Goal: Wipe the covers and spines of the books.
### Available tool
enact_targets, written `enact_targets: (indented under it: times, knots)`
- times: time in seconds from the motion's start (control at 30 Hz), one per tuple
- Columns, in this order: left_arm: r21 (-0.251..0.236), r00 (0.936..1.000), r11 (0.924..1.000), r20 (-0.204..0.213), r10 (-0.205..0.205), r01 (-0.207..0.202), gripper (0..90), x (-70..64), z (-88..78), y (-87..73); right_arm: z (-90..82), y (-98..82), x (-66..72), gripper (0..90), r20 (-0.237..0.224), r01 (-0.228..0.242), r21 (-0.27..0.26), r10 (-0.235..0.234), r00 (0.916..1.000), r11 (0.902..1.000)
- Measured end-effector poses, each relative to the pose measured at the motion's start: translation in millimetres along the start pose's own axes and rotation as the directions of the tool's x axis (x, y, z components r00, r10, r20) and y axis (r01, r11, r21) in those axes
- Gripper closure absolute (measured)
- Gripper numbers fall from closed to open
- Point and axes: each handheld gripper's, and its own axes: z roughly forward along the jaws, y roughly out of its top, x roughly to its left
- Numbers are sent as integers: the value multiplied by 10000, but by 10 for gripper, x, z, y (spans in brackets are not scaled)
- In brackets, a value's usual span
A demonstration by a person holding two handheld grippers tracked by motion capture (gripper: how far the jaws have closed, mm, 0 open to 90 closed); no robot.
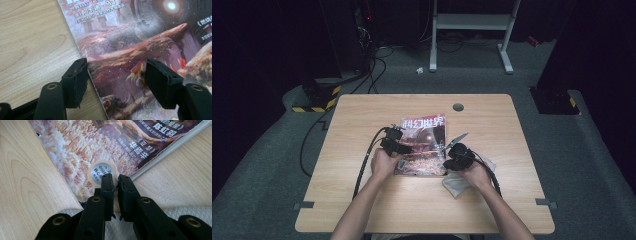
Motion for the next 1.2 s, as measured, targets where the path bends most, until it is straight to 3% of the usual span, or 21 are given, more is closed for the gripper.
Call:
enact_targets:
  times: [0.13, 0.2, 0.27, 0.33, 0.43, 0.47, 0.67, 0.7, 0.77, 0.83, 0.87, 0.93, 0.97, 1.0, 1.03, 1.07, 1.13, 1.2]
  knots:
    - [-65, 10000, 9999, -13, -85, 85, 350, 0, -2, -12, -4, 0, 20, 788, 217, 186, 15, -186, 9996, 9998]
    - [-79, 9998, 9998, 32, -174, 174, 349, 11, -6, -24, -20, 0, 48, 687, 541, 152, 29, -154, 9984, 9999]
    - [-120, 9992, 9993, 200, -340, 342, 343, 25, -8, -45, -56, -22, 60, 641, 548, 130, -27, -129, 9984, 9999]
    - [-69, 9997, 9998, 141, -175, 176, 334, 27, -38, -76, -144, -87, 65, 585, 839, 164, -167, -149, 9964, 9997]
    - [-117, 9999, 9999, 79, -78, 78, 336, 21, -56, -103, -192, -159, 50, 561, 879, 31, -195, -14, 9961, 9998]
    - [-148, 10000, 9999, 86, 10, -9, 336, 20, -73, -126, -215, -257, 37, 557, 1097, 36, -16, -34, 9940, 10000]
    - [-361, 9997, 9993, 232, 57, -48, 341, 28, -118, -226, -228, -429, -6, 631, 1295, 22, 136, -40, 9916, 9999]
    - [-371, 9995, 9993, 318, 31, -19, 342, 35, -143, -268, -259, -458, -27, 707, 1618, 155, 250, -193, 9866, 9996]
    - [-381, 9995, 9993, 303, 53, -41, 345, 36, -159, -289, -265, -464, -44, 732, 1708, 201, 265, -244, 9850, 9994]
    - [-414, 9991, 9991, 423, 23, -5, 354, 31, -173, -322, -277, -471, -136, 779, 2282, 177, 289, -238, 9733, 9994]
    - [-414, 9991, 9991, 423, 23, -5, 357, 31, -173, -322, -277, -471, -136, 779, 2282, 177, 289, -238, 9733, 9994]
    - [-414, 9989, 9991, 474, 31, -11, 362, 20, -177, -332, -284, -497, -303, 801, 2468, -262, -88, 275, 9687, 9996]
    - [-429, 9987, 9991, 504, 23, -1, 362, 7, -177, -335, -284, -497, -303, 801, 2468, -262, -88, 275, 9687, 9996]
    - [-422, 9986, 9991, 514, 74, -52, 364, -1, -177, -335, -295, -533, -425, 807, 2643, -707, -439, 798, 9611, 9965]
    - [-425, 9986, 9991, 519, 85, -63, 364, -8, -176, -334, -295, -533, -425, 807, 2643, -707, -439, 798, 9611, 9965]
    - [-411, 9987, 9991, 505, 91, -70, 364, -25, -175, -333, -302, -559, -508, 810, 2796, -976, -701, 1134, 9534, 9928]
    - [-403, 9988, 9992, 486, 91, -71, 364, -31, -177, -332, -303, -566, -537, 812, 2876, -983, -797, 1173, 9505, 9920]
    - [-401, 9991, 9991, 412, 117, -101, 361, -39, -181, -331, -307, -588, -604, 813, 2936, -1314, -1045, 1568, 9430, 9858]
